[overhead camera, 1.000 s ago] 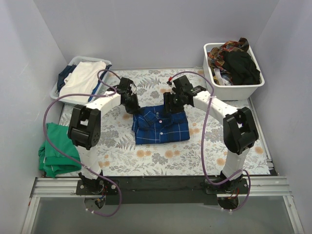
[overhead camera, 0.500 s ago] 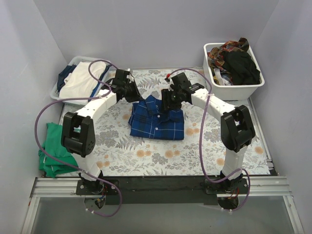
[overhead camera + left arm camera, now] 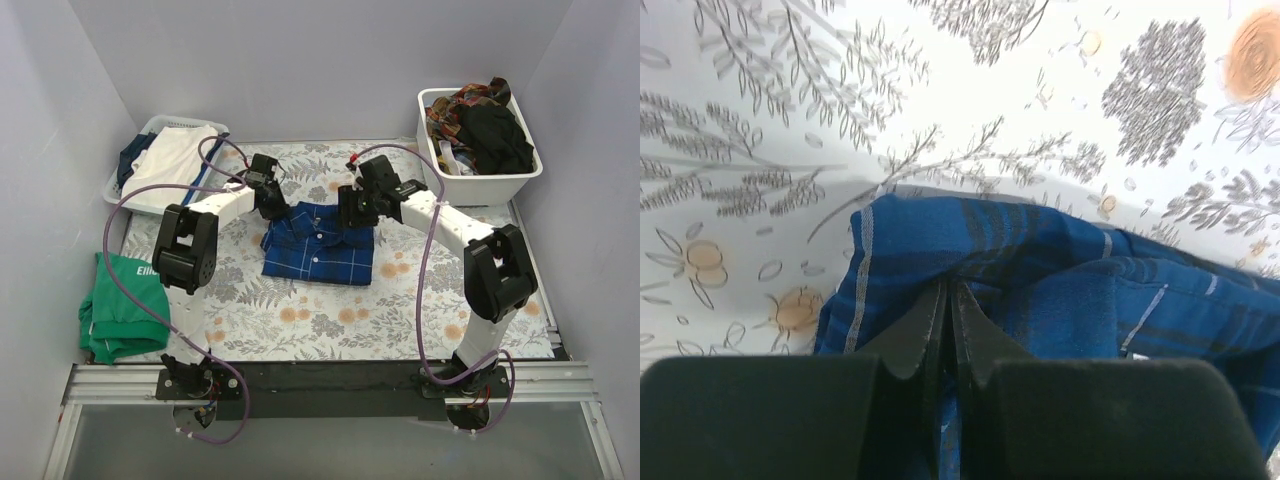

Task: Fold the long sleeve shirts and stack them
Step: Fold the shirt

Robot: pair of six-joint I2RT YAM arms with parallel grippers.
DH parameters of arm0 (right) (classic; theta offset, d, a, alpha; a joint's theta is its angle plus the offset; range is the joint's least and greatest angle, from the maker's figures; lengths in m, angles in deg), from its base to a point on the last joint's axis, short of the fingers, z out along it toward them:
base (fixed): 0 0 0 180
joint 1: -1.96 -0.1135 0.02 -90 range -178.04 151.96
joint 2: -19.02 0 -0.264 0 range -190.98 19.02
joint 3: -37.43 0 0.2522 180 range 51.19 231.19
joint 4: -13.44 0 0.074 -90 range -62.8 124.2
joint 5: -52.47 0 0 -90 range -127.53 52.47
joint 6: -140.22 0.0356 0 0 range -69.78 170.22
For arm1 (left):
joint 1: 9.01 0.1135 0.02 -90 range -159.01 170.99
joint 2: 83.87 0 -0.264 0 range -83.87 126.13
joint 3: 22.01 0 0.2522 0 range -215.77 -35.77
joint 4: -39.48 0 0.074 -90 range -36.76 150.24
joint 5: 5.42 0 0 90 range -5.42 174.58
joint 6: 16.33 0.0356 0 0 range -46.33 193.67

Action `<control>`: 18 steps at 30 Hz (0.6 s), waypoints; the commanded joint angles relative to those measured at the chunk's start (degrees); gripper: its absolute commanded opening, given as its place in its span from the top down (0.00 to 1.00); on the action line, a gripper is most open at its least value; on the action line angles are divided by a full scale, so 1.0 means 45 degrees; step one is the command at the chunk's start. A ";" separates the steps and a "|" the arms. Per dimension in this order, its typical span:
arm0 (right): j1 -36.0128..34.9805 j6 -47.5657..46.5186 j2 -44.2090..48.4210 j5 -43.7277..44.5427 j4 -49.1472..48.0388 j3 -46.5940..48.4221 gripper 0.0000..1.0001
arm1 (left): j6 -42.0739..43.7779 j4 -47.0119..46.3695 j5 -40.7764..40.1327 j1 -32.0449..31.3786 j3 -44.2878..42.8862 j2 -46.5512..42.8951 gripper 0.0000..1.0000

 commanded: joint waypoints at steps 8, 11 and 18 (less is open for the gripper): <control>0.0077 -0.0265 -0.0126 -0.1269 -0.0935 -0.0863 0.46 | 0.0527 -0.0706 -0.0567 0.0195 -0.1151 -0.1180 0.30; 0.0077 -0.0207 -0.1238 -0.1328 -0.1171 0.0093 0.46 | 0.0683 -0.0473 -0.0625 0.0254 -0.1288 -0.1533 0.26; 0.0077 -0.0265 -0.3817 -0.1309 0.0155 0.2439 0.46 | 0.0878 0.0192 -0.0626 0.0371 -0.1074 -0.2549 0.23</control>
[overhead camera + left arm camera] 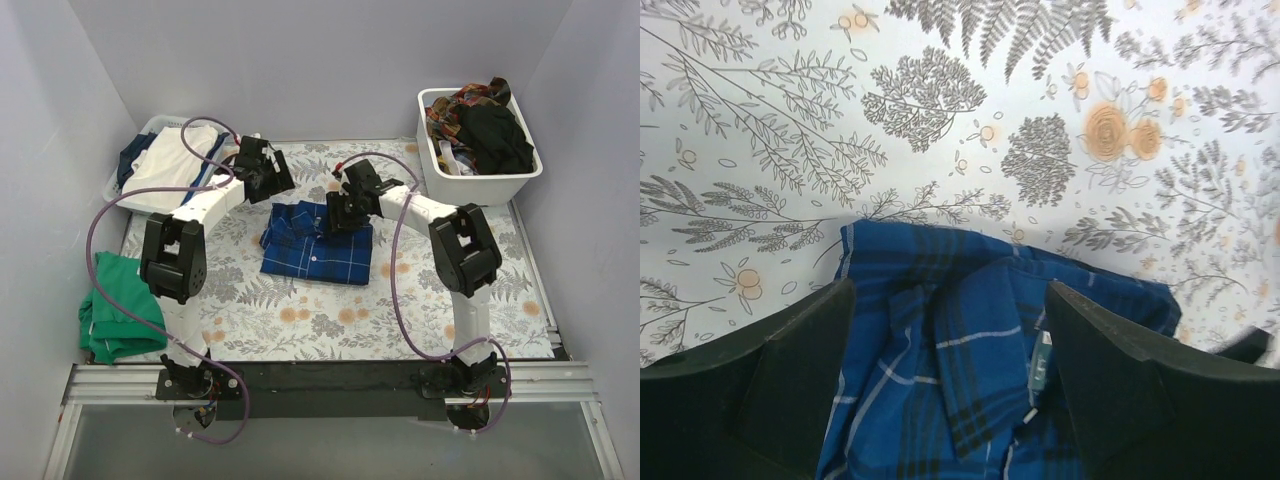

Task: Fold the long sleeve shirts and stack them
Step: Fold the shirt

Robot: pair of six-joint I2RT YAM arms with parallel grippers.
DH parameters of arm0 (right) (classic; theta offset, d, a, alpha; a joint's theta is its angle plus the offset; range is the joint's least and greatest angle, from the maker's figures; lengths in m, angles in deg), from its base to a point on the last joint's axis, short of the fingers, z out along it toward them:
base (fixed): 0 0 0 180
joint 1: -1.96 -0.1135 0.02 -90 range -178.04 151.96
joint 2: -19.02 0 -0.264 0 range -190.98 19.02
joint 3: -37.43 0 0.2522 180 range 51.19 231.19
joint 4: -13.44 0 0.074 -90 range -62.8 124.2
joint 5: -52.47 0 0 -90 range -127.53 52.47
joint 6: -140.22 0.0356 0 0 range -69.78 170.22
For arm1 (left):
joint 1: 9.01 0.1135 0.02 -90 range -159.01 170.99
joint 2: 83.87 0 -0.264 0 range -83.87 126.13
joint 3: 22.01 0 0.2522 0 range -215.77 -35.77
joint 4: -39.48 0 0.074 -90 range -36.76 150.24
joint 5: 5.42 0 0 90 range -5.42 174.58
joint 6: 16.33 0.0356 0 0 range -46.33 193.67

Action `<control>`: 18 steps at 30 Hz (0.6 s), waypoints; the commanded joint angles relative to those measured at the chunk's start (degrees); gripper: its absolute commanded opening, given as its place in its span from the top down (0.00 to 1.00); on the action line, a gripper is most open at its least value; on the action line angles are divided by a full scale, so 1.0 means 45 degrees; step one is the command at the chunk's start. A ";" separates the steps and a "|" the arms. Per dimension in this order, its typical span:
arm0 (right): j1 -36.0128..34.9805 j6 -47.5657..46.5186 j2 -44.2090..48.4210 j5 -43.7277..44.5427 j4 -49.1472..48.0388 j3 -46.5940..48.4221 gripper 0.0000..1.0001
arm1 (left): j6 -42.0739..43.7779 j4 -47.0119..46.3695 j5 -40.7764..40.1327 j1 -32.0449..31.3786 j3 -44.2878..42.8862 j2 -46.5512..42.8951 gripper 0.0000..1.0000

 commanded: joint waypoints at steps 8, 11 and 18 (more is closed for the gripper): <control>0.0039 -0.0715 -0.0711 0.1530 0.1838 -0.0861 0.43 | 0.0486 0.0509 0.0046 0.0572 -0.0355 -0.1702 0.22; 0.0019 -0.0949 -0.0321 0.1921 0.1548 -0.1351 0.42 | 0.0486 0.0548 0.0632 0.0670 -0.0531 -0.1604 0.22; 0.0603 -0.0075 0.1923 0.1145 -0.0851 -0.1468 0.10 | 0.0623 0.0684 0.1042 0.0690 0.0228 -0.1857 0.21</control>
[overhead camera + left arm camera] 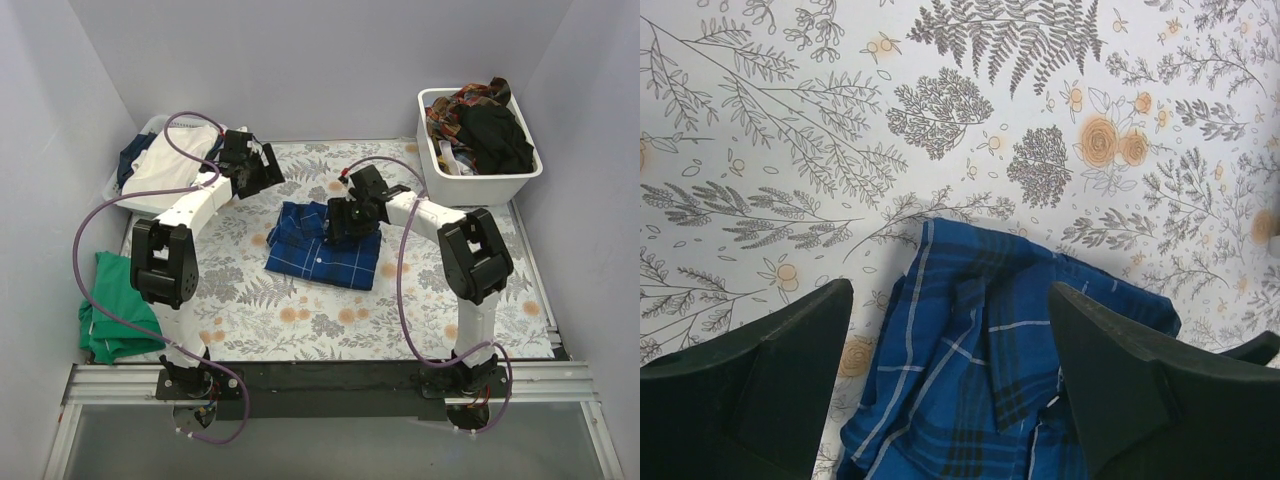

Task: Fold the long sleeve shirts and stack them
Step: Fold the shirt, then neatly place the folded shirt to the corner

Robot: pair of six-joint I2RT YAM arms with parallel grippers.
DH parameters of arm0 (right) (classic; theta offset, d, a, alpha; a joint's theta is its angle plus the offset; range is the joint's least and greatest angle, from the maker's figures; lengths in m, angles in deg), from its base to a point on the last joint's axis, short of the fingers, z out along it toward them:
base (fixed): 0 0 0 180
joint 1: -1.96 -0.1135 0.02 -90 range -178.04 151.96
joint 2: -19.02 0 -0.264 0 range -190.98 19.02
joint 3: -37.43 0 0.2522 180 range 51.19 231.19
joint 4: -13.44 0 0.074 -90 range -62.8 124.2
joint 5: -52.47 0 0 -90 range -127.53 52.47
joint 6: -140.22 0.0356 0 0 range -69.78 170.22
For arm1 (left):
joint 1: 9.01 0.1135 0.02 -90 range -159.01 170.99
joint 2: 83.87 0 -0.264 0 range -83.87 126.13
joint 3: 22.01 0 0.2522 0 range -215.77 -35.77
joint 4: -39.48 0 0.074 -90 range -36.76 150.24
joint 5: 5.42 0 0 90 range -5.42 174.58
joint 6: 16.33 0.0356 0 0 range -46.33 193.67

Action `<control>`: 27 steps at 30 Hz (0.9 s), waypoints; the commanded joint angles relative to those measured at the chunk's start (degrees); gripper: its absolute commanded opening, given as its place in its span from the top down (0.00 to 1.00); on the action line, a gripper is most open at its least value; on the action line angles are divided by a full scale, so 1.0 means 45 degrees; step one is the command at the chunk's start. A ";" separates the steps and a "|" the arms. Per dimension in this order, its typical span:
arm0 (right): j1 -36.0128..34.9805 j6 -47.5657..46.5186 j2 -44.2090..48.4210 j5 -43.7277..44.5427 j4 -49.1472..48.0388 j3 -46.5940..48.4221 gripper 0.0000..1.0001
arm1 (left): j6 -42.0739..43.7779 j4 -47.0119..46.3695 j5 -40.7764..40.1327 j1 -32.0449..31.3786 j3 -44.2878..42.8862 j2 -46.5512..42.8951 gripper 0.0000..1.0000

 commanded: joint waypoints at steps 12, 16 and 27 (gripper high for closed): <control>0.1509 0.0771 0.3958 -0.0115 0.0144 -0.3876 0.01 | 0.0102 0.0462 0.0157 -0.0019 0.2530 -0.1472 0.21; 0.1508 0.1064 0.4449 -0.0114 -0.0089 -0.4857 0.01 | 0.0122 0.0326 0.0254 0.0000 0.2648 -0.1589 0.21; 0.1606 0.2273 0.3535 -0.2432 -0.2956 -0.6205 0.01 | 0.0141 0.0267 0.0333 0.0000 0.2589 -0.1589 0.21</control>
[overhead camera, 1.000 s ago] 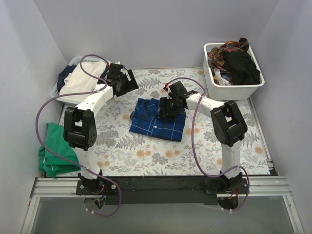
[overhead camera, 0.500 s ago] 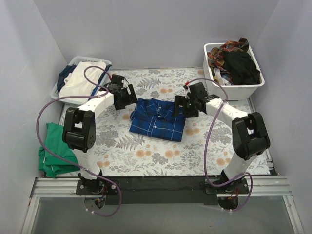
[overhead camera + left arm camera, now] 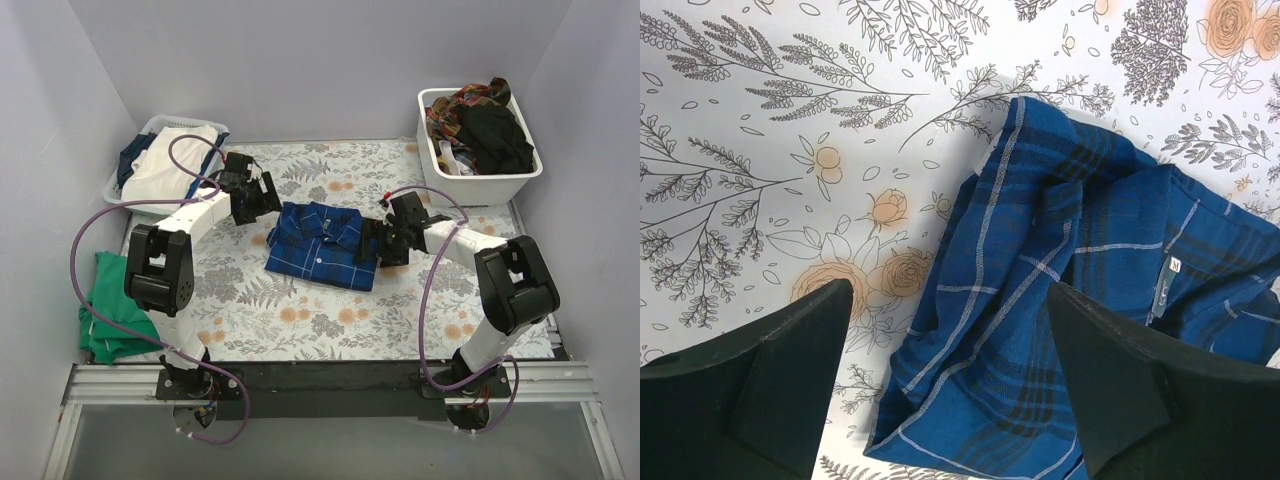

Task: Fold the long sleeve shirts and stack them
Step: Neatly place the folded shirt to the corner

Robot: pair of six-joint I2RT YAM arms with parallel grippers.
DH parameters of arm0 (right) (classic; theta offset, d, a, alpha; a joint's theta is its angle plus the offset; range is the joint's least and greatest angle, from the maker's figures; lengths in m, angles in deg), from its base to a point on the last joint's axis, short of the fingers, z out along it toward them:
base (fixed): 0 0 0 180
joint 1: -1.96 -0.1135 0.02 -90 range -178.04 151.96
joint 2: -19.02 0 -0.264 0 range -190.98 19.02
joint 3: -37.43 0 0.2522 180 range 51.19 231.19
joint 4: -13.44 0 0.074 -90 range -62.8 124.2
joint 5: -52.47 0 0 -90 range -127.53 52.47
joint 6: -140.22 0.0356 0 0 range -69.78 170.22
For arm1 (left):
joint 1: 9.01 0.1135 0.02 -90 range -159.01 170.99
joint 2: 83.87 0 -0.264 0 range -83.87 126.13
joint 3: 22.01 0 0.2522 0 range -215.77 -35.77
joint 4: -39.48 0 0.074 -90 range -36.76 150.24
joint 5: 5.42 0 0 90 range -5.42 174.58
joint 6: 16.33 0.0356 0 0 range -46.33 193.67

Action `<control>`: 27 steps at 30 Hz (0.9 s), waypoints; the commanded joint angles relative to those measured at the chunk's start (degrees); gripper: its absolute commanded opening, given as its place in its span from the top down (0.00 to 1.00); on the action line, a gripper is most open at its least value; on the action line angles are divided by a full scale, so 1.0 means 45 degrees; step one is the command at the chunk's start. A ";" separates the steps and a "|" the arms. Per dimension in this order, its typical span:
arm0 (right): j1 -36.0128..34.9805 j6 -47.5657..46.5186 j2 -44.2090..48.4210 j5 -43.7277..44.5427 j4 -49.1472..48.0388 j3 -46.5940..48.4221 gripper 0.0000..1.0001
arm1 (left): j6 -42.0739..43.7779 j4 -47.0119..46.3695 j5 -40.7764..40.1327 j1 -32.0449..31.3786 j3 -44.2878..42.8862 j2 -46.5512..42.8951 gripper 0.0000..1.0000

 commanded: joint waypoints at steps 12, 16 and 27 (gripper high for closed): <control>0.0130 0.2902 -0.2586 -0.3473 -0.5847 -0.1061 0.30 | 0.0195 0.0010 -0.0047 0.0010 -0.0209 -0.1028 0.21; 0.0149 0.2359 -0.2157 -0.2595 -0.4913 -0.1139 0.77 | 0.0195 0.0030 -0.0047 0.0029 -0.0385 -0.0930 0.21; 0.0364 -0.0689 0.0576 0.0801 0.0789 -0.1315 0.99 | 0.0195 0.0030 -0.0008 0.0029 -0.0444 -0.0949 0.21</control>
